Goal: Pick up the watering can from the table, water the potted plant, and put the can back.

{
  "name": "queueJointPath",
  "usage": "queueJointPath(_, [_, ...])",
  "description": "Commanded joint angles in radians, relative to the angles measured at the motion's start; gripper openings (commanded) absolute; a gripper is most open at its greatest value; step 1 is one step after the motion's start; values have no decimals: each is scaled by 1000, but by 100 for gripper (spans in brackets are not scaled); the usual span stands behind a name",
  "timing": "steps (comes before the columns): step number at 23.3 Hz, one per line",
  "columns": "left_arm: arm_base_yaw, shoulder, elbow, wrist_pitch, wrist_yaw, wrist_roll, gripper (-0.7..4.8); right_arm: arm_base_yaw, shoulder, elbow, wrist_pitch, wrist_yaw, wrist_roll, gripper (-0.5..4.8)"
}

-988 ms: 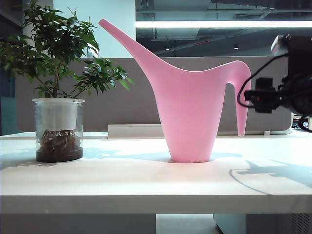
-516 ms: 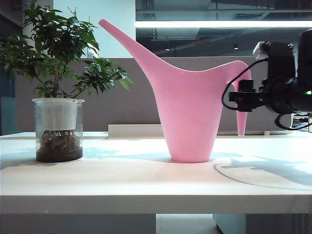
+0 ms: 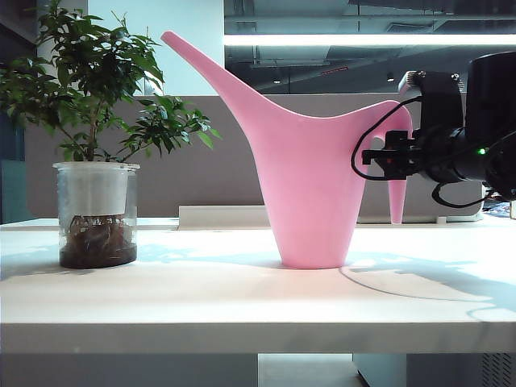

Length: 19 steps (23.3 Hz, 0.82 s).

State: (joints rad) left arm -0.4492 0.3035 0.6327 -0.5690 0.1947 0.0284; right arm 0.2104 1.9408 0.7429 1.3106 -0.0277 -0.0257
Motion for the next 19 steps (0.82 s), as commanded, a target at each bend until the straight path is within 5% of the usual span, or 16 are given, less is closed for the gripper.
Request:
queueJointPath(1, [1, 0, 2, 8, 4, -2, 3, 2, -5, 23, -5, -1, -64, -5])
queueJointPath(5, [1, 0, 2, 8, 5, -2, 3, 2, -50, 40, -12, 18, -191, -6])
queueJointPath(19, [1, 0, 2, 8, 4, -2, 3, 22, -257, 298, -402, 50, -452, -6])
